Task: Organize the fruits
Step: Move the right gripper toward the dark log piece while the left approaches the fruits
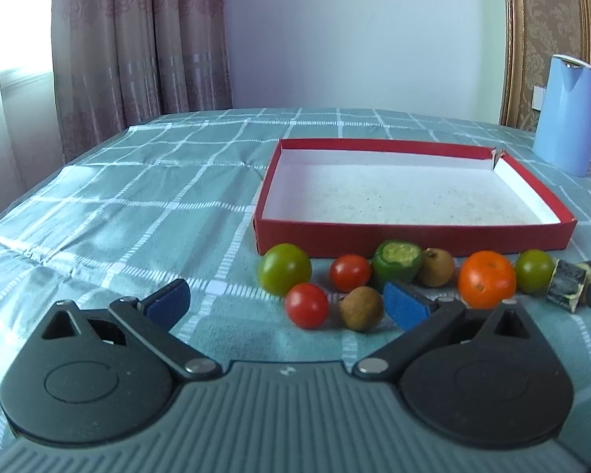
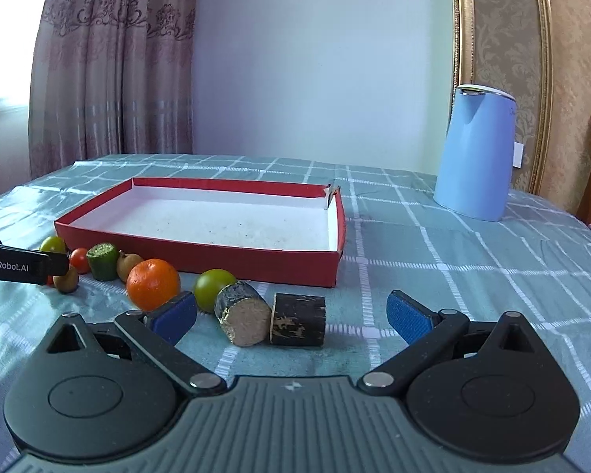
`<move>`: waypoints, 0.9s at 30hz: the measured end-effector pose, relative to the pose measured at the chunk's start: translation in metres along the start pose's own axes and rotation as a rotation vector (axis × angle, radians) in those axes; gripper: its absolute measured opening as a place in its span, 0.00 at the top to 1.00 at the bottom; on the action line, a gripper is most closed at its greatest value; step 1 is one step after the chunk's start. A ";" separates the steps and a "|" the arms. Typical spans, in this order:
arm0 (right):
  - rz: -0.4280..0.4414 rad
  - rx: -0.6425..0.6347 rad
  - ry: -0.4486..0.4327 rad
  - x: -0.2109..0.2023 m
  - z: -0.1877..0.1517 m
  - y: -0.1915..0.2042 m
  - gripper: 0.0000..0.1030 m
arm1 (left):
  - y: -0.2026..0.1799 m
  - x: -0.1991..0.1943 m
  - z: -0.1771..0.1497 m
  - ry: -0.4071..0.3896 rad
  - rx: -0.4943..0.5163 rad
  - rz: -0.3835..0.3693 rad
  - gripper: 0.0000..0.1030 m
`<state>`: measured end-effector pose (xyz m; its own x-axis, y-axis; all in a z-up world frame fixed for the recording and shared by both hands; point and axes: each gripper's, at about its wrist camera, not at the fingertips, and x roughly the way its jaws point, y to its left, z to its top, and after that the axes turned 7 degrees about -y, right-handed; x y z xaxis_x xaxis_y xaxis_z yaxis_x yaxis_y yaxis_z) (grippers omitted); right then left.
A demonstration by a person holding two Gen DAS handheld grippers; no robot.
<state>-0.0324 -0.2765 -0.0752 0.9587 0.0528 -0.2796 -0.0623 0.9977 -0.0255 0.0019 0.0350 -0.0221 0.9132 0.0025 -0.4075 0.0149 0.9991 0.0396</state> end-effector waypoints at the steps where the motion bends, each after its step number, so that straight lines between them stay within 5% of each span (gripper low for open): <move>1: 0.004 -0.005 -0.001 0.001 0.000 0.000 0.00 | 0.000 0.001 -0.001 0.002 0.002 0.002 0.00; 27: -0.056 0.004 0.038 0.008 -0.004 -0.019 0.04 | 0.006 0.011 -0.007 0.028 -0.042 -0.062 0.00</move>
<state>-0.0243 -0.2949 -0.0809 0.9495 -0.0047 -0.3137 -0.0075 0.9993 -0.0378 0.0090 0.0416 -0.0324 0.8994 -0.0584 -0.4331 0.0533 0.9983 -0.0240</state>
